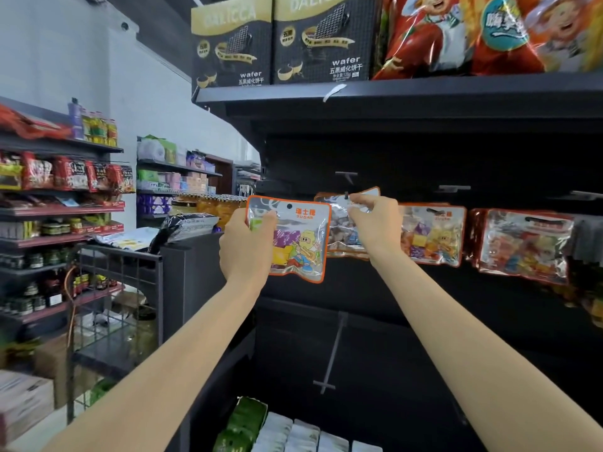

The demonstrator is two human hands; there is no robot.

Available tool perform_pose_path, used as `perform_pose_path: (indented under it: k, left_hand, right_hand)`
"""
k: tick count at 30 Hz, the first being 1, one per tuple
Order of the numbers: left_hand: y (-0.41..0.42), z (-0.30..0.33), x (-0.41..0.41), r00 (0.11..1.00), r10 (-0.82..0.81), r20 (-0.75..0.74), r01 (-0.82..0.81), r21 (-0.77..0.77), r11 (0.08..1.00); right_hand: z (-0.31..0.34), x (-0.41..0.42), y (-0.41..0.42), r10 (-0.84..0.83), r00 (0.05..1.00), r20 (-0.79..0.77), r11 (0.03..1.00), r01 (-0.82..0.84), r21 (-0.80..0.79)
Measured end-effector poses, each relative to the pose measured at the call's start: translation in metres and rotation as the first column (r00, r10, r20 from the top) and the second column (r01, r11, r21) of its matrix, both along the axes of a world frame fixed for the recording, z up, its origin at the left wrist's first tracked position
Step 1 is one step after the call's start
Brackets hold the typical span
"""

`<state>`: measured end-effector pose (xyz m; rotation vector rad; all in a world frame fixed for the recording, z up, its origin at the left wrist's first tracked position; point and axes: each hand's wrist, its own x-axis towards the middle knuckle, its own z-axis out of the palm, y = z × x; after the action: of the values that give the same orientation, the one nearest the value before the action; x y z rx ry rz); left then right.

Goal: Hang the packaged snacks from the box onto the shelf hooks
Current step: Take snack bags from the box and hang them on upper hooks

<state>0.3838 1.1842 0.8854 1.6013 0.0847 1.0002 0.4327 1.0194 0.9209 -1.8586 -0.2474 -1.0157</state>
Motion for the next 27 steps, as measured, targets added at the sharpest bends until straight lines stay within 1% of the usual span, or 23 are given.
perform_pose_path:
  k: [7,9,11,12,13,14,16,17,19,21,24,27]
  left_hand:
    - [-0.004,0.003,-0.001,1.000,-0.010,0.011,0.009,0.085,0.996]
    - [-0.008,0.002,-0.001,0.999,-0.033,0.011,0.032,0.095,0.995]
    - [-0.014,0.001,0.000,0.997,-0.076,0.011,0.075,0.105,0.992]
    - [-0.019,0.001,0.000,0.994,-0.105,0.016,0.103,0.100,0.990]
    - [-0.025,0.001,0.001,0.990,-0.136,0.027,0.133,0.093,0.987]
    - [-0.034,0.003,0.001,0.985,-0.167,0.041,0.163,0.090,0.983]
    - [-0.058,0.007,-0.001,0.970,-0.233,0.067,0.226,0.098,0.969]
    - [-0.072,0.009,-0.003,0.955,-0.283,0.093,0.274,0.094,0.957]
    - [-0.101,0.013,-0.008,0.897,-0.409,0.171,0.394,0.112,0.912]
    - [-0.126,0.015,-0.009,0.853,-0.482,0.202,0.436,0.233,0.869]
    - [-0.153,0.016,0.001,0.845,-0.518,0.132,0.437,0.388,0.811]
    - [-0.168,0.014,0.011,0.855,-0.516,0.056,0.449,0.418,0.790]
  right_hand:
    - [-0.008,-0.003,-0.003,-0.030,0.999,-0.024,0.992,0.027,-0.127]
    - [-0.015,-0.015,-0.004,-0.066,0.996,0.058,0.988,0.074,-0.138]
    - [-0.022,-0.032,-0.011,-0.140,0.966,0.219,0.977,0.171,-0.129]
    - [-0.025,-0.040,-0.016,-0.129,0.950,0.285,0.978,0.169,-0.120]
    - [-0.026,-0.049,-0.021,-0.069,0.950,0.306,0.988,0.108,-0.114]
    - [-0.026,-0.057,-0.026,0.023,0.960,0.278,0.994,0.009,-0.113]
    - [-0.026,-0.064,-0.037,0.186,0.969,0.164,0.980,-0.172,-0.098]
    - [-0.027,-0.065,-0.044,0.197,0.971,0.138,0.979,-0.186,-0.085]
    - [-0.029,-0.066,-0.061,0.115,0.982,0.152,0.992,-0.107,-0.060]
    - [-0.027,-0.071,-0.078,0.015,0.986,0.167,1.000,-0.014,-0.010]
    - [-0.026,-0.073,-0.106,-0.070,0.987,0.146,0.997,0.068,0.023]
    - [-0.028,-0.067,-0.123,-0.136,0.986,0.100,0.991,0.136,0.005]
